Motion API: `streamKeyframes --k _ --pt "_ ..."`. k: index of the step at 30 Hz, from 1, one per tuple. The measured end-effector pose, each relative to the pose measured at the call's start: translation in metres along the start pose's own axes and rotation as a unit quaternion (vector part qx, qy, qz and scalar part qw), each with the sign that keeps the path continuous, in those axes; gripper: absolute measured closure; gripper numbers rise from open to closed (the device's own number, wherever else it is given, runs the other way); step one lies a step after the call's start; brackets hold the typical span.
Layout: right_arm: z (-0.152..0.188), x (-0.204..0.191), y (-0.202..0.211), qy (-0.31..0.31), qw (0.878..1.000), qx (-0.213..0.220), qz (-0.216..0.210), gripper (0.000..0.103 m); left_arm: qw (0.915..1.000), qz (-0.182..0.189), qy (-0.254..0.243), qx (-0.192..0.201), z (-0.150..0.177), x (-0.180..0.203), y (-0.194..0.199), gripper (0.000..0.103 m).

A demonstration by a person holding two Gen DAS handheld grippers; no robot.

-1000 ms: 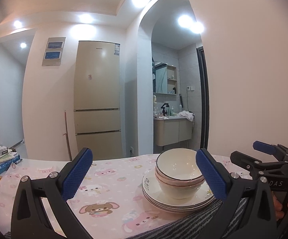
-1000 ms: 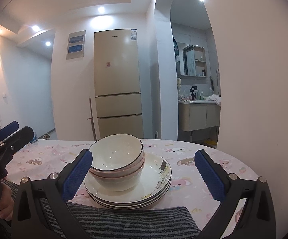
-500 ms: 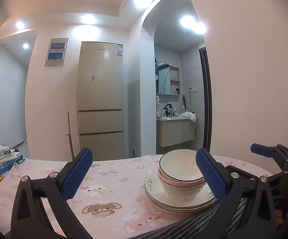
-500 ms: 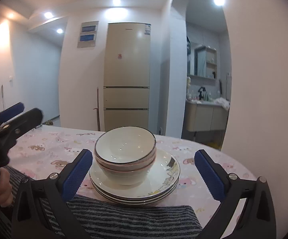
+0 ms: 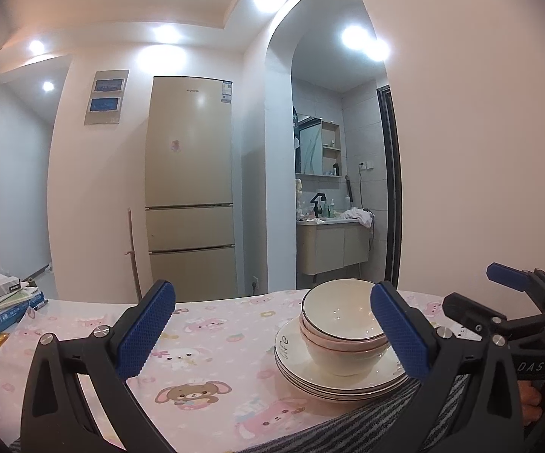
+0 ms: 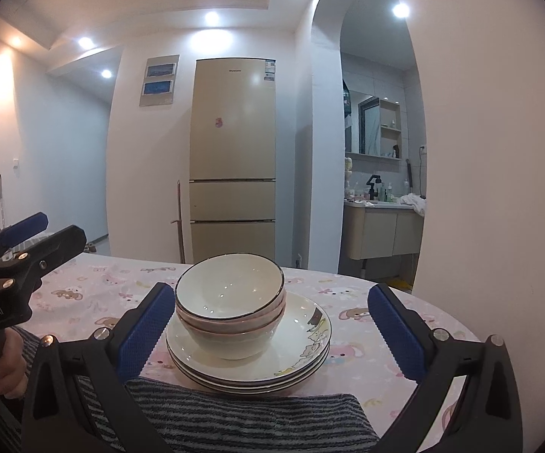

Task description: Organize plates and bowls

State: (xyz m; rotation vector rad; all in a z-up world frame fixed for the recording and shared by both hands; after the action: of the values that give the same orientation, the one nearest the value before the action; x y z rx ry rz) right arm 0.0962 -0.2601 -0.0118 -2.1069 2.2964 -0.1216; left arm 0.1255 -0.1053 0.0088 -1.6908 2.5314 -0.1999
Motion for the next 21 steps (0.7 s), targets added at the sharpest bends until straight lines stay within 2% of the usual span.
streamKeyframes --k 21 --pt "-0.0041 0.005 0.0075 0.002 1.0 0.019 0.015 0.0 0.9999 0.003 0.004 -0.011 0.0031 0.0013 -0.0012 0.0"
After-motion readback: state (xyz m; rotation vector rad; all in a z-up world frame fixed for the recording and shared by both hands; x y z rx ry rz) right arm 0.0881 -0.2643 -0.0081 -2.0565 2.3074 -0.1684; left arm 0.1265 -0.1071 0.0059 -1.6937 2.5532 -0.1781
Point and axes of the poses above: each gripper's, at about its wrist camera, not at the fingertips, and y roughly against the way its jaws point, x to its right, z to its underside, the point moved 8 cm from there along -y, roughly the way its jaws point, and after that the axes turned 13 degrees about x, right-handed, at the moved point
